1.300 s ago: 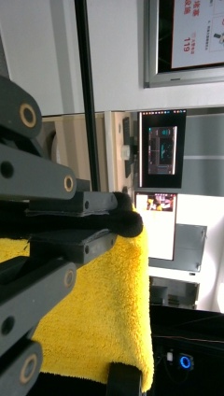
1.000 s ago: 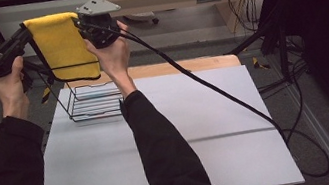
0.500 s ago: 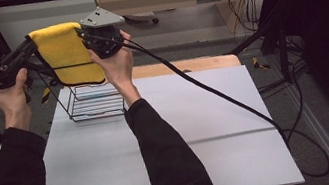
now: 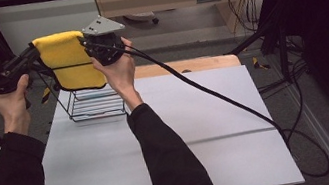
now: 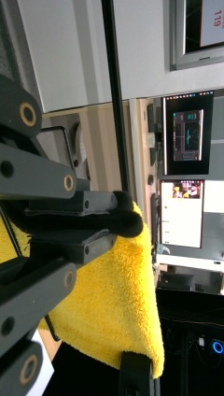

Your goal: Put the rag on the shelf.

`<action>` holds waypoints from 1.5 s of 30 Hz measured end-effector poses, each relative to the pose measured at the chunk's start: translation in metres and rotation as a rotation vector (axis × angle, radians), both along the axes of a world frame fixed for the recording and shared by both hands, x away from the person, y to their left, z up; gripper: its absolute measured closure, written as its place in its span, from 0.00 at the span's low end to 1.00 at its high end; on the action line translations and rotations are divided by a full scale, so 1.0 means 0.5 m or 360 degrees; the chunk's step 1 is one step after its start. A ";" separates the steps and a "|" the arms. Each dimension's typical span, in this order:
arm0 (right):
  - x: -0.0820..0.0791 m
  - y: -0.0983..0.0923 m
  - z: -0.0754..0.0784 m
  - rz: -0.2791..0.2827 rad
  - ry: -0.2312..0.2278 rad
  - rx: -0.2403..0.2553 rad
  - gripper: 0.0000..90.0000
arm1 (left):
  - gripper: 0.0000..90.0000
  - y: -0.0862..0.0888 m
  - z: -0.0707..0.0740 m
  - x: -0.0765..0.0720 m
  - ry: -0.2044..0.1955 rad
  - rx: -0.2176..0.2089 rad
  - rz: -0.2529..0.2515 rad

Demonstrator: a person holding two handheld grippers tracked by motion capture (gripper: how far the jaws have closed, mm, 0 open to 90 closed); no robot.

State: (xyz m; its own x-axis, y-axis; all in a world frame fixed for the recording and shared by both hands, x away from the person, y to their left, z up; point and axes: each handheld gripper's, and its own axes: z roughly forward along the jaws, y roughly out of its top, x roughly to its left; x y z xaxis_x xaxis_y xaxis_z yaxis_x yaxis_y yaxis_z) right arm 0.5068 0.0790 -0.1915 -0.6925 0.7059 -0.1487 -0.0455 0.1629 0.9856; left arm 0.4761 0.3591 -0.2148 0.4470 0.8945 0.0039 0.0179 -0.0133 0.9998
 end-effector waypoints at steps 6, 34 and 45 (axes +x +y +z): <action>-0.009 -0.002 -0.006 0.0038 -0.0005 -0.0024 0.92 | 0.90 0.006 -0.006 -0.012 0.0008 0.0022 -0.0020; -0.058 0.003 -0.047 0.0141 0.0146 -0.0264 0.91 | 0.81 0.006 -0.044 -0.078 0.0292 0.0213 -0.0024; -0.061 0.002 -0.078 0.0177 0.0183 -0.0299 0.91 | 0.61 0.031 -0.024 -0.102 0.0316 0.0190 -0.0072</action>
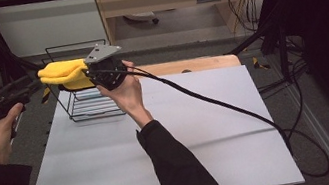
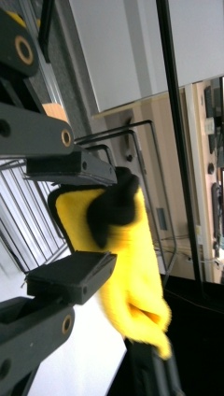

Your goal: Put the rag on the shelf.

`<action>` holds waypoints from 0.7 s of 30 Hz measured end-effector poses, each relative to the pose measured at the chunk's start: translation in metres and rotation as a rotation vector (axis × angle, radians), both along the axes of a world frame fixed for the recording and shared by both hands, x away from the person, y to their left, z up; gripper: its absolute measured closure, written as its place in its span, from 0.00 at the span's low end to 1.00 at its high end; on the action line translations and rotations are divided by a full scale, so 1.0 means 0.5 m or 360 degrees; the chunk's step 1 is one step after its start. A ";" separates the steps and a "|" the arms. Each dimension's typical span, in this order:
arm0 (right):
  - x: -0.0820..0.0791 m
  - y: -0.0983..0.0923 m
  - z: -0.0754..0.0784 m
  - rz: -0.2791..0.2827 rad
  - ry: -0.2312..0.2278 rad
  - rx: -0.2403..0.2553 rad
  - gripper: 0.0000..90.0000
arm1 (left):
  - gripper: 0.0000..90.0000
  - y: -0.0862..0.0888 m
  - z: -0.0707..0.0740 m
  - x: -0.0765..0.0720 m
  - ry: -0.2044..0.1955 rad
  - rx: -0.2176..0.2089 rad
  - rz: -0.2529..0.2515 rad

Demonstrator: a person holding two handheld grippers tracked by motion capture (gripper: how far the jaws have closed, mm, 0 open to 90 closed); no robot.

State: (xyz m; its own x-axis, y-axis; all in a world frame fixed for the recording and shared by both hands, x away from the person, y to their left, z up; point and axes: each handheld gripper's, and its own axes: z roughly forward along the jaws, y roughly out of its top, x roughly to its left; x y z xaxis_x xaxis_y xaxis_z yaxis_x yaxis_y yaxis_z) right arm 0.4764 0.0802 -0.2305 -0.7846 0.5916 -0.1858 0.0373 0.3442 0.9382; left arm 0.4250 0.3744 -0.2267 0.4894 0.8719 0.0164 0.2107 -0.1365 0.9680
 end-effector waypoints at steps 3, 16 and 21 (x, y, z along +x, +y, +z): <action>-0.003 0.003 -0.010 0.0011 -0.0016 -0.0049 0.90 | 0.62 -0.005 0.007 0.002 0.0002 -0.0029 -0.0012; -0.005 0.004 -0.037 0.0030 0.0023 -0.0110 0.83 | 0.94 -0.022 -0.053 0.051 0.0241 -0.0027 0.0017; -0.008 -0.001 -0.034 0.0064 0.0076 -0.0063 0.72 | 0.97 -0.024 -0.061 0.056 0.0239 -0.0012 0.0036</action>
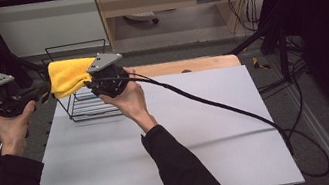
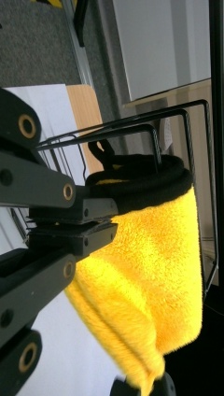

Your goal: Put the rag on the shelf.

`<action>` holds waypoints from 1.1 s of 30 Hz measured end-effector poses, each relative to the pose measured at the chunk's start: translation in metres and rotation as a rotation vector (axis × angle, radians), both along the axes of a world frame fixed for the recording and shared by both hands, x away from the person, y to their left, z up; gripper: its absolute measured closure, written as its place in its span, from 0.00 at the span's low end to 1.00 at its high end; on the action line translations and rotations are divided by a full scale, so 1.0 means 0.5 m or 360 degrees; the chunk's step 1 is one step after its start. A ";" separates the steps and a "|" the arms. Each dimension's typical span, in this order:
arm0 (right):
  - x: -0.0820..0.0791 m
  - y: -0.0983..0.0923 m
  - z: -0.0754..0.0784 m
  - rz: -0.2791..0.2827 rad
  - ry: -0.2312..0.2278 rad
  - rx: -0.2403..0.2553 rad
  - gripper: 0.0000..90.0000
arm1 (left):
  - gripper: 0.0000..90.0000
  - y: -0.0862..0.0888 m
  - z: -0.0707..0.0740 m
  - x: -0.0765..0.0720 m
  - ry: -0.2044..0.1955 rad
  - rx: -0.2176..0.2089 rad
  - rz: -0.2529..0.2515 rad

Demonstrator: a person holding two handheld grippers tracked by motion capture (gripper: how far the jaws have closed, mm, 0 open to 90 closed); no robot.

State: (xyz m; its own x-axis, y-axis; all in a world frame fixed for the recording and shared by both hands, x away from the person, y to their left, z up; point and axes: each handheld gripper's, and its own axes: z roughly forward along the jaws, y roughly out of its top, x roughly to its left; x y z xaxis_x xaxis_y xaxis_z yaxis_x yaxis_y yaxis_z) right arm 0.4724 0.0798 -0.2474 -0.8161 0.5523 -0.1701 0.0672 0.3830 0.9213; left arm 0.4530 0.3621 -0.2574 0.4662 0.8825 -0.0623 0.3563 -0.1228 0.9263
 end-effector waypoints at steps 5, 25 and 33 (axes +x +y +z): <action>0.002 -0.002 0.008 0.0000 0.0020 0.0086 0.68 | 0.97 -0.014 -0.010 0.009 0.0007 0.0058 0.0010; 0.061 0.017 -0.055 -0.0128 0.0151 0.0026 0.95 | 0.93 -0.017 -0.040 0.033 -0.0015 0.0058 0.0038; 0.030 -0.020 -0.034 -0.0074 0.0170 0.0070 0.74 | 0.66 -0.011 -0.045 -0.003 0.0048 0.0134 0.0010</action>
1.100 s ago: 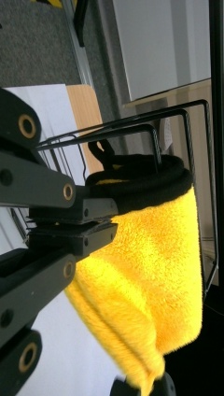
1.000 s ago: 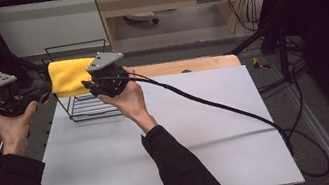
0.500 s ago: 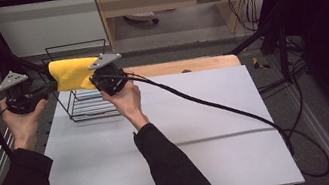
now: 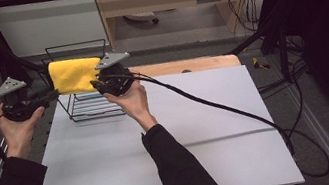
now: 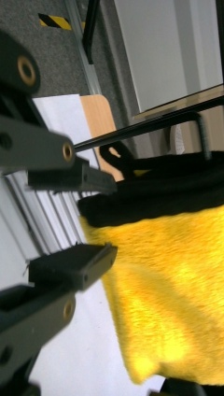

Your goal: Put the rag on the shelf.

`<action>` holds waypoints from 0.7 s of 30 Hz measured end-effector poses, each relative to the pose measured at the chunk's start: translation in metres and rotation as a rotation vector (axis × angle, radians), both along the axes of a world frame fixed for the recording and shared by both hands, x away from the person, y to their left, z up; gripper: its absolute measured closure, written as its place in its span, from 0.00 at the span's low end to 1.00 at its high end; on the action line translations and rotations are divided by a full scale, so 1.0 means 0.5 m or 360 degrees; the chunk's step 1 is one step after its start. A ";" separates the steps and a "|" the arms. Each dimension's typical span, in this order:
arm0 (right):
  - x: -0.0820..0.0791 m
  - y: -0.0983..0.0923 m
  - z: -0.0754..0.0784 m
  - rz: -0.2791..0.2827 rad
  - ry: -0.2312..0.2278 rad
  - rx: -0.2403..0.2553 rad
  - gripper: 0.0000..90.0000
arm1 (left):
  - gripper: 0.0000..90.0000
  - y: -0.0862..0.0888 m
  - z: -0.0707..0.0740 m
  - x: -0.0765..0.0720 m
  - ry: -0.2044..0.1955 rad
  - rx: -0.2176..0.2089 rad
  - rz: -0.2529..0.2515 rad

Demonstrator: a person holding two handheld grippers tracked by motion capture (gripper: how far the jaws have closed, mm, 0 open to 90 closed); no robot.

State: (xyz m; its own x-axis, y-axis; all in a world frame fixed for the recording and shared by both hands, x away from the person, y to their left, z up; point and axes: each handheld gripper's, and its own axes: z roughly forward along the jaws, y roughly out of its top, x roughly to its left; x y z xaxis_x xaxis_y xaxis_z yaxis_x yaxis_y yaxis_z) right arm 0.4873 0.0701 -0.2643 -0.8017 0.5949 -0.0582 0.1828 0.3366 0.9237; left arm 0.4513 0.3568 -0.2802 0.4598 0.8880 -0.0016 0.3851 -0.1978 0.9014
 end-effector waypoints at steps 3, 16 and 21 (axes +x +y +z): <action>-0.011 -0.019 0.007 -0.0001 0.0006 0.0007 0.62 | 0.55 -0.004 -0.010 -0.014 0.0018 0.0021 -0.0032; -0.051 -0.126 -0.002 -0.0061 0.0073 -0.0044 0.18 | 0.16 -0.052 -0.087 -0.060 0.0077 0.0048 -0.0190; -0.066 -0.180 -0.025 -0.0113 0.0115 -0.0060 0.12 | 0.12 -0.073 -0.115 -0.075 0.0105 0.0025 -0.0239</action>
State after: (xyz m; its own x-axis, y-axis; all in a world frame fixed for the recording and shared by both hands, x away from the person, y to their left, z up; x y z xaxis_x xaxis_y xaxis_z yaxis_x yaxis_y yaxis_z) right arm 0.4541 -0.0198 -0.2766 -0.7605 0.6489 -0.0249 0.2733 0.3546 0.8942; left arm 0.4136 0.3203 -0.3378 0.5867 0.8095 -0.0230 0.4086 -0.2714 0.8714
